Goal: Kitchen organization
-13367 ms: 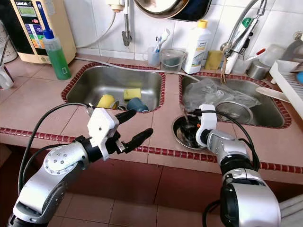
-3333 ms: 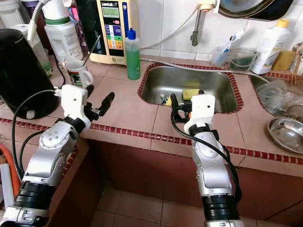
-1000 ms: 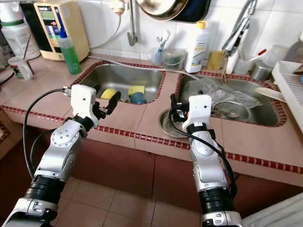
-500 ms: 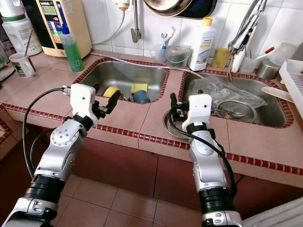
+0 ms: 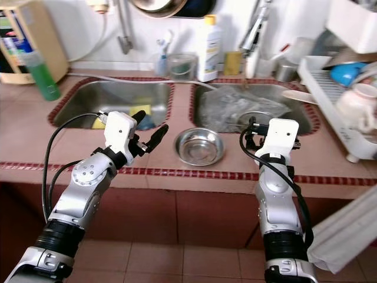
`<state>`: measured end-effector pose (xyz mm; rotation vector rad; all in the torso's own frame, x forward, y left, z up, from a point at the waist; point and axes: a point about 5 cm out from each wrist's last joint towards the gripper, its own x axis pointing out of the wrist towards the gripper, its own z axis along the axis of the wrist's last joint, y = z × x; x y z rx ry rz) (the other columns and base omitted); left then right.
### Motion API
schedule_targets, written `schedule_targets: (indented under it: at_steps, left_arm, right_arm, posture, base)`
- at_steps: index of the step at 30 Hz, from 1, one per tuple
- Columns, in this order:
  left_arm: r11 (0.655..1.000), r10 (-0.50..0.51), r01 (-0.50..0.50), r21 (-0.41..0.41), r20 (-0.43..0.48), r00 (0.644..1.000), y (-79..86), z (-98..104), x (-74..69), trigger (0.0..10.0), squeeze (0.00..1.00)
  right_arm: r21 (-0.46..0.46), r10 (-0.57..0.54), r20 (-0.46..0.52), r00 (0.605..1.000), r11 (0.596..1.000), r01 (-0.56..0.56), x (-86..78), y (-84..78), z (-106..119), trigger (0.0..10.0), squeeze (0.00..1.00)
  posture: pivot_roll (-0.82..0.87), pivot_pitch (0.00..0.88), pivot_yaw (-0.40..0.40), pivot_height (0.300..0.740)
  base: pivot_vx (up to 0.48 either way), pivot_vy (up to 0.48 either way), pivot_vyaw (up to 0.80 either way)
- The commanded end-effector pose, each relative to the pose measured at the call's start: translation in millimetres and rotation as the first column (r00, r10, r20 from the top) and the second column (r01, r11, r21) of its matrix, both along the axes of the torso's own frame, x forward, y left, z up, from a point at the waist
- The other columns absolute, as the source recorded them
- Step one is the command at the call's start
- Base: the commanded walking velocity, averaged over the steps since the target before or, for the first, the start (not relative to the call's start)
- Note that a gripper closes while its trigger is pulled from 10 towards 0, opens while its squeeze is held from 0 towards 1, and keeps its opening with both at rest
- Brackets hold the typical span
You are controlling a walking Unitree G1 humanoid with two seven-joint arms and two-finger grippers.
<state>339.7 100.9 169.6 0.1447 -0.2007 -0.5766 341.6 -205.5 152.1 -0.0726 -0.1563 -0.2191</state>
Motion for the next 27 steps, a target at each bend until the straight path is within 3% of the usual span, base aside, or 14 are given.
schedule_targets:
  at_steps: [1, 10, 21, 27]
  left_arm:
    - [1.000, -0.003, 0.003, 0.013, 0.005, 1.000, 3.2, 0.6, 0.8, 10.0, 0.00]
    - [0.998, -0.063, 0.064, 0.023, -0.039, 0.997, -3.2, -4.1, -2.9, 10.0, 0.00]
    - [0.981, -0.175, 0.179, 0.080, -0.045, 0.983, -16.2, -5.0, -13.6, 10.0, 0.00]
    - [0.965, -0.231, 0.236, 0.111, -0.061, 0.971, -21.7, -7.9, -23.5, 10.0, 0.00]
  right_arm:
    - [0.000, 0.006, 0.016, 1.000, 1.000, -0.006, 2.4, 3.0, 4.7, 10.0, 0.00]
    - [-0.022, 0.057, -0.012, 0.998, 0.998, -0.057, 2.5, -0.9, 1.9, 10.0, 0.00]
    - [-0.059, 0.130, -0.045, 0.990, 0.989, -0.133, -1.7, -20.3, 6.7, 10.0, 0.00]
    - [-0.030, 0.177, -0.094, 0.980, 0.983, -0.180, -5.0, -28.1, 2.8, 10.0, 0.00]
  posture:
    - [-0.06, 0.000, 0.039, 0.740]
    - [-0.06, 0.000, 0.037, 0.740]
    - [-0.08, 0.000, 0.043, 0.740]
    - [-0.08, 0.000, 0.048, 0.740]
  base:
    - [0.360, 0.000, 0.00]
    - [0.000, 0.000, 0.00]
    - [0.000, 0.000, 0.00]
    - [0.000, 0.000, 0.00]
